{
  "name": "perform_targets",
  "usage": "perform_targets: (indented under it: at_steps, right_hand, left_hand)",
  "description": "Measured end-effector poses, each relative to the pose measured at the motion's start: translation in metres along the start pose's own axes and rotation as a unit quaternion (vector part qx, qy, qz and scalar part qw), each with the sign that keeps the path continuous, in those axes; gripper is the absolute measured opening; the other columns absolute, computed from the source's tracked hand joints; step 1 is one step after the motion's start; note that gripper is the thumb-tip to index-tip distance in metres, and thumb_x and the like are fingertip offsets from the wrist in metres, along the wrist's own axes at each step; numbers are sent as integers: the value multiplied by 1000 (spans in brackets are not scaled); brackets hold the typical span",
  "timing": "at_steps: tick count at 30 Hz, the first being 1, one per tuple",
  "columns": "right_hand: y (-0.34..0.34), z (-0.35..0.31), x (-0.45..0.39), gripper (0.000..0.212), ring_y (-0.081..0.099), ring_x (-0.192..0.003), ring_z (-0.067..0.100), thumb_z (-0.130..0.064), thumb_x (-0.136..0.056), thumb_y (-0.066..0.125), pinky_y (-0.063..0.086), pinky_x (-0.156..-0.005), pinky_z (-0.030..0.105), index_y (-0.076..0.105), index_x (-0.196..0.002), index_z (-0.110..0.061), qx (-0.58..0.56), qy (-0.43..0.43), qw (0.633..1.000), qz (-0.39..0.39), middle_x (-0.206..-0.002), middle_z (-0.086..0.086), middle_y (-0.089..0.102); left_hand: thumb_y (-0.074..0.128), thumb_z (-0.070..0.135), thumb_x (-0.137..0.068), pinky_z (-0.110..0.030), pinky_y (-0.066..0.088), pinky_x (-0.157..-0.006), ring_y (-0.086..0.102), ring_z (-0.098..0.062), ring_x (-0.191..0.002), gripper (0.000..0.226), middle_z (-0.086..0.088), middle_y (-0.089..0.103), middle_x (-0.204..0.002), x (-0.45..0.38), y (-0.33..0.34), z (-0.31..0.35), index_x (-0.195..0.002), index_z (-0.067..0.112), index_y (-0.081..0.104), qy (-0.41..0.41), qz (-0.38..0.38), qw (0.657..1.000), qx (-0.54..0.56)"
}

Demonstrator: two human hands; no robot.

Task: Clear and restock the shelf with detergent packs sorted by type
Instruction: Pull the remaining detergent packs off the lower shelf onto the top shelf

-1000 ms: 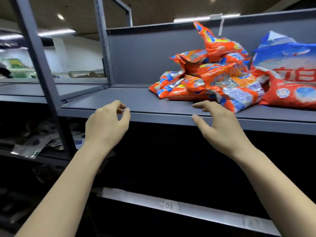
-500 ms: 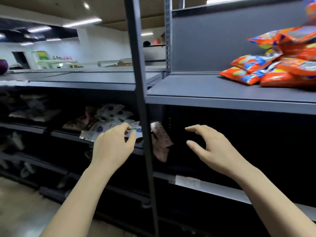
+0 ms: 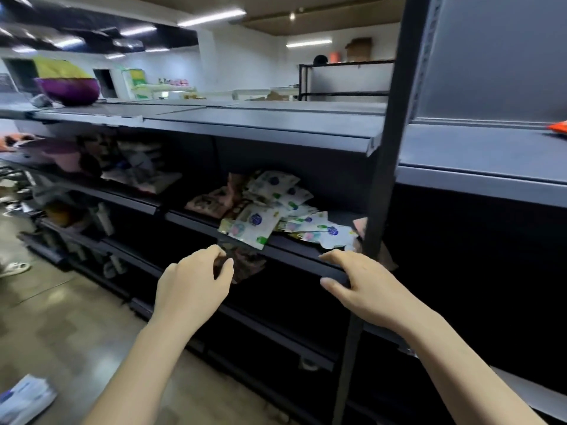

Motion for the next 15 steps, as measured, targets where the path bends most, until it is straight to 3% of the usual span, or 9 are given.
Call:
perform_targets:
  at_steps: [8,15]
  right_hand:
    - [87,-32,-118,42,44,-126,14,-47,-95,46,38,-102,34,41,-135,-32,-3,16,994,-111,-139,-9,45]
    - [133,-75,-244,39,52,-118,17,-47,-95,47,45,-94,34,44,-131,-31,-14,25,989,-148,-134,-5,52]
  left_hand:
    - [38,48,-95,-28,51,-70,62,-6,-78,27,14,64,-84,-82,39,-117,-108,33,56,-25,-66,996,-51]
    - [38,49,-95,-31,53,-72,62,-11,-86,28,14,64,-92,-179,55,-214,-109,32,56,-36,-81,994,-70]
Point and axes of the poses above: each hand's wrist, its own x-axis away from the middle knuckle, its own y-axis out of the palm, z = x × y, the point moved 9 cm from there along -x, towards the middle knuckle
